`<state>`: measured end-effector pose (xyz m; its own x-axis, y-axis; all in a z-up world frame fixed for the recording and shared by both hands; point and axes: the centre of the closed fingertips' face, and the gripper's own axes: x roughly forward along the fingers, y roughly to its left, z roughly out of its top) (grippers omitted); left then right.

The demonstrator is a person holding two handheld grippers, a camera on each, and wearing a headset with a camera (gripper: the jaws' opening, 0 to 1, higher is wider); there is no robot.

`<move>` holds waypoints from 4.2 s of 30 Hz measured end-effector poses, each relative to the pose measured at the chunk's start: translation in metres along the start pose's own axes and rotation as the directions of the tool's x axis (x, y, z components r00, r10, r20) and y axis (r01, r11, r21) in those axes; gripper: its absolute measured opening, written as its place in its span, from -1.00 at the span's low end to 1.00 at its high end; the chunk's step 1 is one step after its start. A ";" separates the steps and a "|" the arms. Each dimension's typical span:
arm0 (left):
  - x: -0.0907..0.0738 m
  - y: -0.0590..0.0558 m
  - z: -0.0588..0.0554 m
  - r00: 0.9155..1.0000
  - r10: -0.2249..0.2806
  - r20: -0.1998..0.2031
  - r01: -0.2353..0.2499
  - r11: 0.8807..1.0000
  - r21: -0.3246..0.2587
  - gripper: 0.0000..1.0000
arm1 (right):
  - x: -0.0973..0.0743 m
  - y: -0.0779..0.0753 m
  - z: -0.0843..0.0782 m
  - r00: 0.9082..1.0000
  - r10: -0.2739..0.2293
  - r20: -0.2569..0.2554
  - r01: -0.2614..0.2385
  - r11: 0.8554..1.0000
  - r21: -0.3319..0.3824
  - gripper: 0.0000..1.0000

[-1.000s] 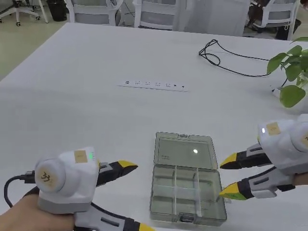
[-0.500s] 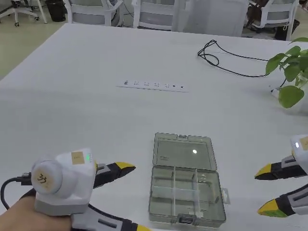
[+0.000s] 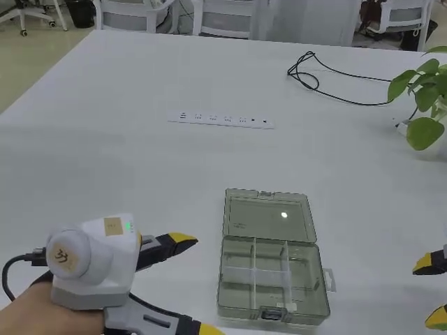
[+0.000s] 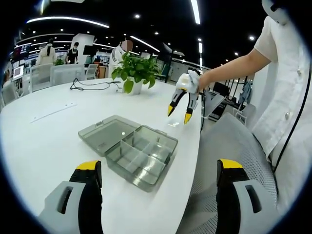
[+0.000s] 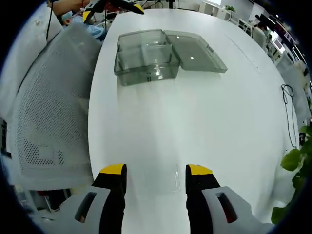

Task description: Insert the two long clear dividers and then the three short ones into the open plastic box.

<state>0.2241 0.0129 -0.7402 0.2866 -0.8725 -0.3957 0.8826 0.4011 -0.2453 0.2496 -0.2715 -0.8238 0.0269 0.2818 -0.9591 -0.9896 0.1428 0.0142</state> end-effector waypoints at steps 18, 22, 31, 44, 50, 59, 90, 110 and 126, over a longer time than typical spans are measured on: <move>0.001 0.002 0.000 1.000 -0.001 0.003 0.001 1.000 -0.012 1.00 | 0.017 -0.011 -0.033 0.992 -0.009 -0.126 -0.004 0.995 -0.103 -0.16; 0.000 0.003 -0.001 1.000 -0.001 0.002 0.001 1.000 -0.014 1.00 | 0.017 -0.010 -0.033 0.992 -0.008 -0.126 -0.004 0.995 -0.096 -0.20; 0.000 0.002 0.000 1.000 -0.001 0.003 0.001 1.000 -0.014 1.00 | 0.017 -0.011 -0.034 0.993 -0.013 -0.119 0.002 0.996 -0.086 -0.34; -0.003 0.000 0.002 1.000 0.008 0.012 -0.008 1.000 -0.020 1.00 | 0.010 -0.010 -0.021 0.995 -0.054 -0.082 0.047 0.996 -0.082 -0.34; -0.005 0.004 0.009 0.999 0.021 0.032 -0.019 0.999 -0.040 0.96 | -0.006 -0.011 0.007 0.994 -0.103 -0.020 0.101 0.990 -0.096 -0.35; 0.002 0.004 0.023 0.997 0.038 0.062 -0.033 0.997 -0.076 0.88 | -0.032 -0.005 0.063 0.984 -0.156 0.086 0.166 0.979 -0.121 -0.35; 0.048 -0.033 0.072 0.980 -0.036 0.198 0.135 0.848 -0.512 -0.06 | -0.071 0.038 0.196 0.946 -0.183 0.267 0.235 0.956 -0.178 -0.35; 0.058 -0.048 0.076 0.969 -0.096 0.229 0.215 0.786 -0.580 -0.71 | -0.074 0.057 0.225 0.939 -0.193 0.285 0.262 0.938 -0.229 -0.35; 0.059 -0.052 0.071 0.967 -0.109 0.230 0.230 0.760 -0.608 -1.00 | -0.074 0.061 0.227 0.942 -0.199 0.269 0.268 0.931 -0.249 -0.34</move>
<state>0.2221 -0.0793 -0.6879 0.2665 -0.9517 -0.1525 0.5096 0.2734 -0.8158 0.2189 -0.0679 -0.6877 0.2607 0.4919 -0.8307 -0.9489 -0.0281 -0.3144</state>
